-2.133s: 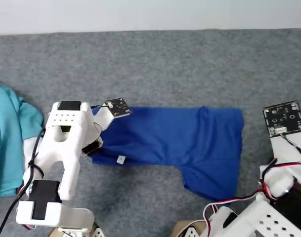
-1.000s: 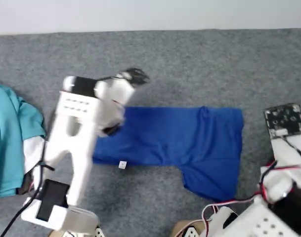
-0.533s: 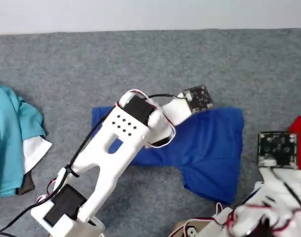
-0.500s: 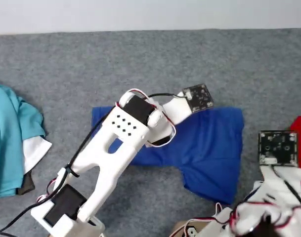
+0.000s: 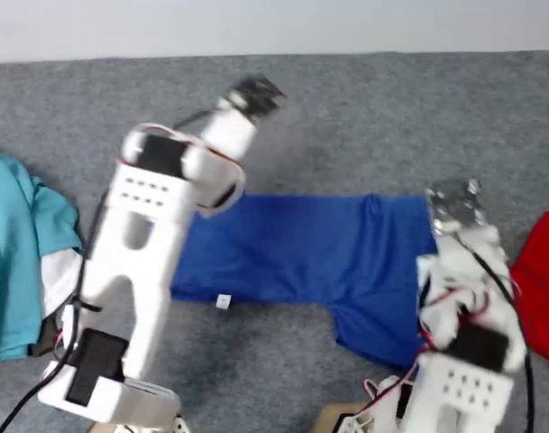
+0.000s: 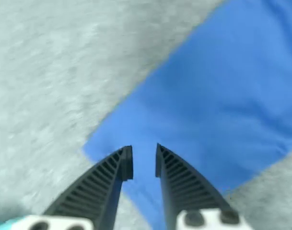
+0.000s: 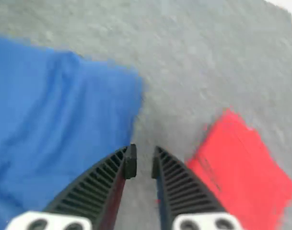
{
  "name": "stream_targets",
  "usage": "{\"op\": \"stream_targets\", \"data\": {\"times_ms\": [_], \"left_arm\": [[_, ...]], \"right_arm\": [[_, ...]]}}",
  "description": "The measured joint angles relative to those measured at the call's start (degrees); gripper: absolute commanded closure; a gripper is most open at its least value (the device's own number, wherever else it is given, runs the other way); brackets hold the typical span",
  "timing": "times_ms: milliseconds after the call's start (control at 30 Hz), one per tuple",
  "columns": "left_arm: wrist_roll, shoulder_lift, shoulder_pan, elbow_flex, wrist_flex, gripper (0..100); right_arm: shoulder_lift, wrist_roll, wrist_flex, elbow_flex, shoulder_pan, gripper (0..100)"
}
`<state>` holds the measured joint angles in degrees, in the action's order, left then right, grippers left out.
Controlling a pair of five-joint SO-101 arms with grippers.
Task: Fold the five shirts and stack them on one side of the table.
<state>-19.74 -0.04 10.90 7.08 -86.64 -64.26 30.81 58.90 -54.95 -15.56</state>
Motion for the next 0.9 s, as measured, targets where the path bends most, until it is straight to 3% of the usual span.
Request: {"op": "stream_targets", "data": {"times_ms": [133,333,900], "left_arm": [[0.0,0.0,-4.1,4.3,-2.5,91],[0.0,0.0,-7.6,6.0,-3.3,91],[0.0,0.0,-8.8,6.0,-3.3,91]], "right_arm": [[12.8,-0.1,-9.1,1.1,5.0,96.0],[36.2,-0.3,-18.4,11.1,6.3,96.0],[88.6,-0.3,-20.0,49.9,3.4,95.9]]}}
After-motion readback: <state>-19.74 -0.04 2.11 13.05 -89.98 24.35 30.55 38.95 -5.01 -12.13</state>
